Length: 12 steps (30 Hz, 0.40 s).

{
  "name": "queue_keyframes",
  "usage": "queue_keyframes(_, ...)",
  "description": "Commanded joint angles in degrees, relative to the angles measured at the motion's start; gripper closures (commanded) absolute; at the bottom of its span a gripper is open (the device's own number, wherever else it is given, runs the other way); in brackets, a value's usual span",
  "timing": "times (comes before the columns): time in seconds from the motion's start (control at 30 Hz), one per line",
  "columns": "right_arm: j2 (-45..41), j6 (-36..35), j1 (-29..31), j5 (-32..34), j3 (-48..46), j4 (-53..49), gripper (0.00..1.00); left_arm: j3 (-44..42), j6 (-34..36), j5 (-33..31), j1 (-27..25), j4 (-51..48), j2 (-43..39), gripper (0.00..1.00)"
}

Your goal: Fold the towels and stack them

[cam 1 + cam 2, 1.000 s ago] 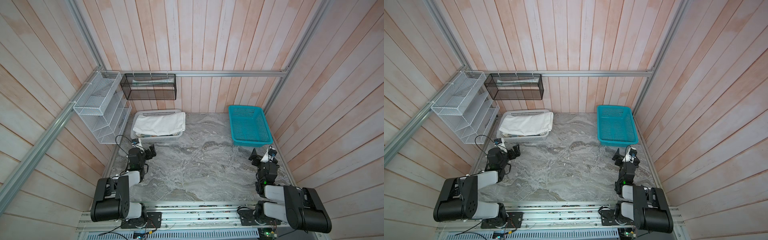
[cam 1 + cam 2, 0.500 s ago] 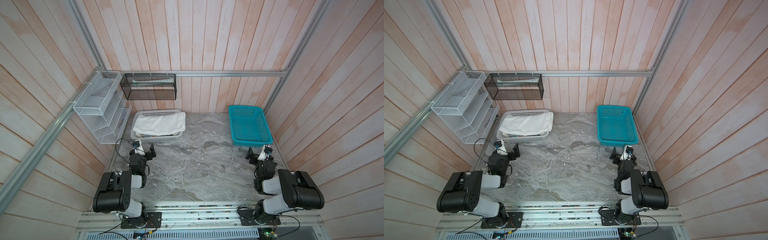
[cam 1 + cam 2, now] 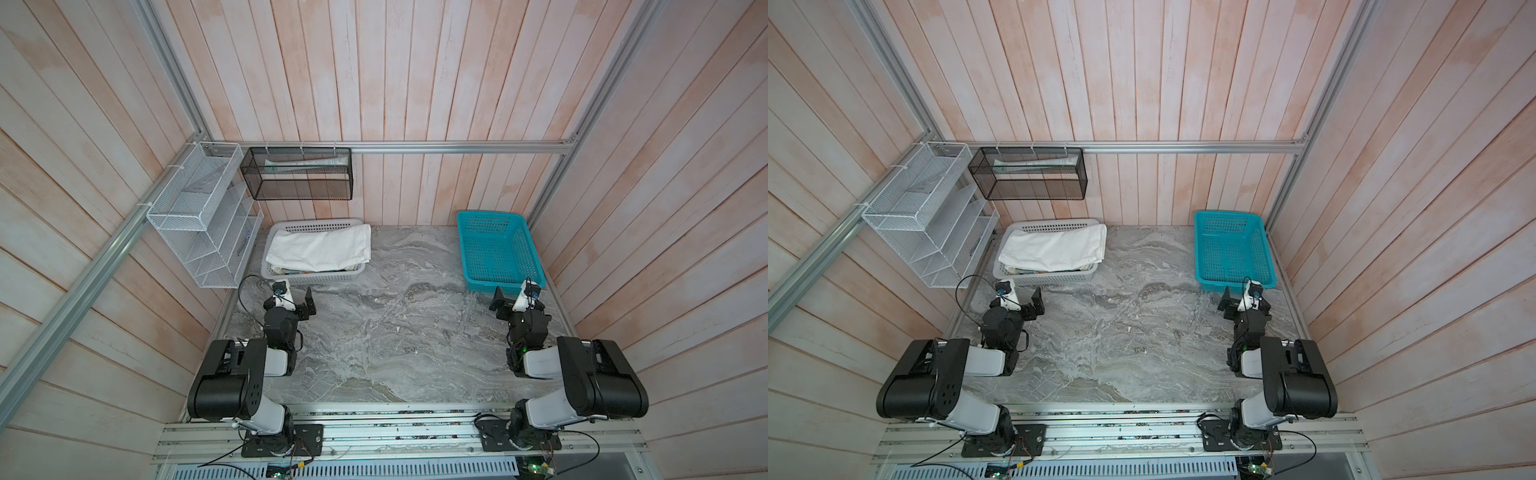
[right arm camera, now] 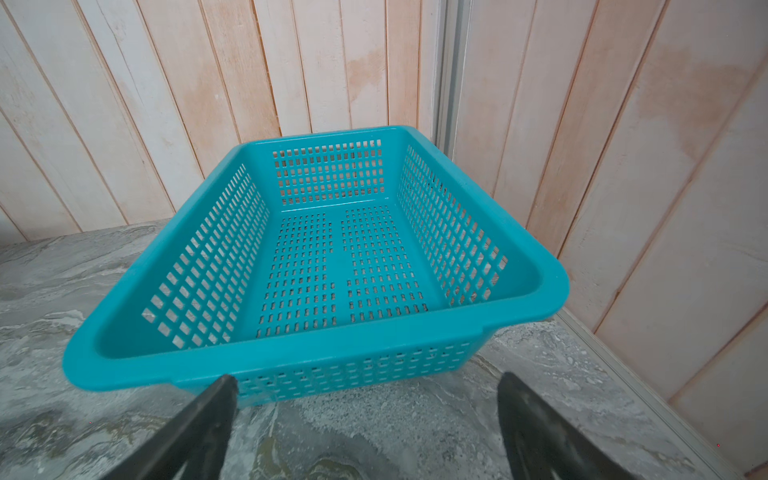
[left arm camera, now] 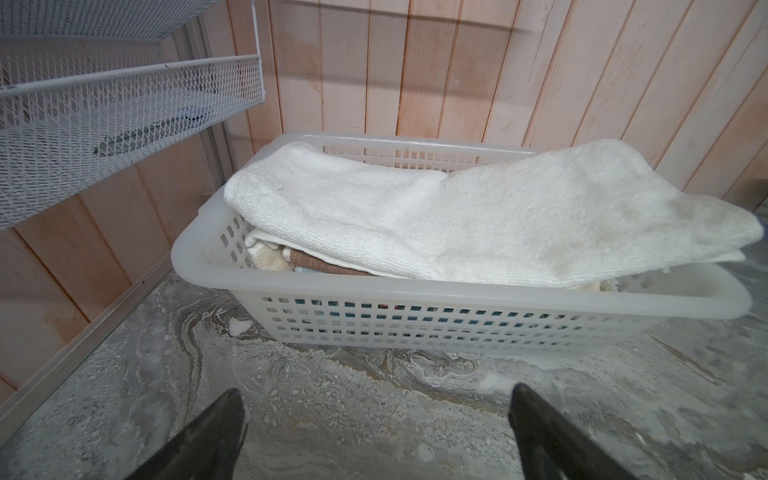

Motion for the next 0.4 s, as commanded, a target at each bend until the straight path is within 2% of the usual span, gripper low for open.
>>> queue_keyframes(0.0, 0.28, -0.81, 0.29, 0.93, 0.50, -1.01, 0.02, 1.06, 1.18, -1.23, -0.11, -0.27, 0.16, 0.00)
queue_keyframes(0.27, 0.31, -0.77, 0.27, 0.88, 0.50, -0.98, 0.02, 1.34, 2.78, -2.38, -1.63, -0.20, 0.61, 0.00)
queue_keyframes(0.37, 0.31, -0.81, 0.32, 1.01, 0.51, -0.97, 0.02, 1.27, 1.71, -0.12, -0.21, -0.79, 0.03, 0.00)
